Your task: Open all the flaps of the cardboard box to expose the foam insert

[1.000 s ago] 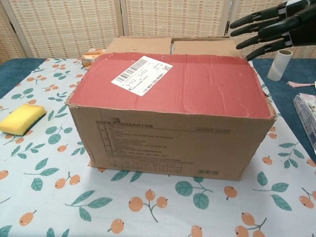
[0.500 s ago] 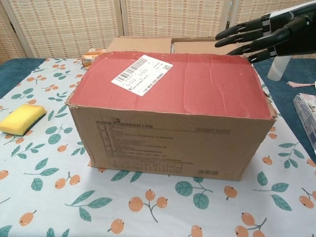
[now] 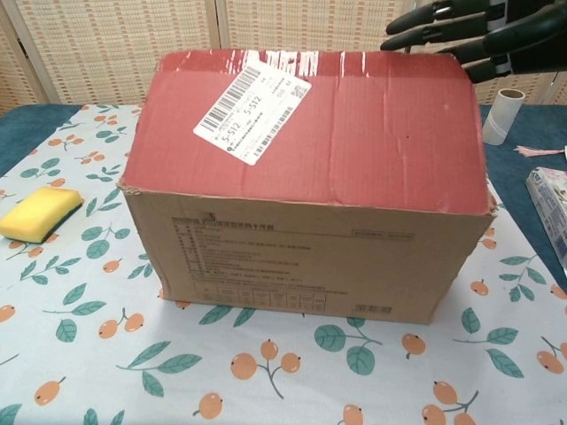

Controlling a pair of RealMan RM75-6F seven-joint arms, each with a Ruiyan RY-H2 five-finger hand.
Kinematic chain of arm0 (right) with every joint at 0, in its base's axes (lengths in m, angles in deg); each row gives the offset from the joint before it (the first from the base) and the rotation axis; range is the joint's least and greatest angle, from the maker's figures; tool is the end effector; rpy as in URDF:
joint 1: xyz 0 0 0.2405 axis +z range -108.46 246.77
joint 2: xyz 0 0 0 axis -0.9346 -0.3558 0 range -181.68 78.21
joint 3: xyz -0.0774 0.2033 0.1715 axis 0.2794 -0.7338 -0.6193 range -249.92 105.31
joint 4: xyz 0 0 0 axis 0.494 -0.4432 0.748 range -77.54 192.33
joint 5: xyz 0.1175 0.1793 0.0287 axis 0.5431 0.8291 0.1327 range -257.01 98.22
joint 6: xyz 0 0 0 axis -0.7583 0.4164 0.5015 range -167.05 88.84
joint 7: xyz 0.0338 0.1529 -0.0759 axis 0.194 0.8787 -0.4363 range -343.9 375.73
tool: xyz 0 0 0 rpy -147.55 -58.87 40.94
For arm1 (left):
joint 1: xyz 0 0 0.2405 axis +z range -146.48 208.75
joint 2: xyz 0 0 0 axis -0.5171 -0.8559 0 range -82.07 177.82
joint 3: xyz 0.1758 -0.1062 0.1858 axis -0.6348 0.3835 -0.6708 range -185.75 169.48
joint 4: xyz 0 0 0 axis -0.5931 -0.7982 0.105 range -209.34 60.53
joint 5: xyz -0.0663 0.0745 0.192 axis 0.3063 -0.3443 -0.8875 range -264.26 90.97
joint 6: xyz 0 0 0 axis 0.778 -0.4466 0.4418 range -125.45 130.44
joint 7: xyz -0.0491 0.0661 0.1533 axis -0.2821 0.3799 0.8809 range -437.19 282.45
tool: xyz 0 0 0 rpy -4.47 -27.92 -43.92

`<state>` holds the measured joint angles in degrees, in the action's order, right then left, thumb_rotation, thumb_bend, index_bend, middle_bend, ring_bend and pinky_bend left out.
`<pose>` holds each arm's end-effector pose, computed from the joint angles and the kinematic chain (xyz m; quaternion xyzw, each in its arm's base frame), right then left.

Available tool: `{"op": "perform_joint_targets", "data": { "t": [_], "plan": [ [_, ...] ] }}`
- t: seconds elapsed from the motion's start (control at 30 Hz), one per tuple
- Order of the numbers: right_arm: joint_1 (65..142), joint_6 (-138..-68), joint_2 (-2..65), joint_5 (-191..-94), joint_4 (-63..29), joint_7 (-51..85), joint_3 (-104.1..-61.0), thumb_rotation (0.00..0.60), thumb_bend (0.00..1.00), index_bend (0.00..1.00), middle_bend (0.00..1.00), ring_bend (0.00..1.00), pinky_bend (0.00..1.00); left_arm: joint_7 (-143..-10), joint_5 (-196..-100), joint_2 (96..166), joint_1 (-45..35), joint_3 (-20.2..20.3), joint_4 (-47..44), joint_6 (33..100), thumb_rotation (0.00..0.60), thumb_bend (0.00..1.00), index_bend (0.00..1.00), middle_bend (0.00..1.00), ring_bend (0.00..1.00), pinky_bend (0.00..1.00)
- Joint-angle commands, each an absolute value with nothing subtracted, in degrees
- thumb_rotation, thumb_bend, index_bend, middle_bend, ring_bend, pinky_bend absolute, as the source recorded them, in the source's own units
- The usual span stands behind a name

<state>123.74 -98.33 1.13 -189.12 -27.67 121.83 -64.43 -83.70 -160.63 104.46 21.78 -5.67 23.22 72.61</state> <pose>-0.1514 -0.3805 0.1342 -0.5603 0.7179 -0.4130 0.0135 -0.3551 0.2300 0.1704 -0.5665 -0.5094 -0.3232 0.5614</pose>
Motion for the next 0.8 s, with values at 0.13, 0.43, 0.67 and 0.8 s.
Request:
{"op": "perform_joint_targets", "data": {
  "t": [0.13,0.43,0.67,0.8],
  "plan": [
    [122.38,-103.32,-4.69,-190.6,-34.46,116.76,-62.95,0.6,0.21,0.17,0.05,0.15,0.25,-81.44,-160.17,104.95,22.03,-5.64,23.86,73.53,0.6,0.47,0.05,0.1,0.03,0.0],
    [117.58,-110.31,-15.7,-195.88,-47.58,107.71,-58.82,0.6,0.21,0.17,0.04,0.14,0.24,-78.91,-161.71,106.87,22.38,-5.61,22.88,75.9,0.6,0.47,0.09,0.11,0.04,0.0],
    [111.08,-113.65,-20.75,-203.99,-52.29,99.39,-53.05,0.6,0.21,0.14,0.01,0.11,0.24,-78.42,-163.14,107.64,22.7,-5.34,22.77,77.89,0.6,0.47,0.09,0.11,0.04,0.0],
    [107.69,-114.32,-20.91,-205.93,-52.65,95.32,-50.97,0.6,0.21,0.13,0.0,0.1,0.24,-77.71,-163.44,107.78,22.77,-5.42,23.11,78.21,0.6,0.47,0.09,0.11,0.04,0.0]
  ]
}}
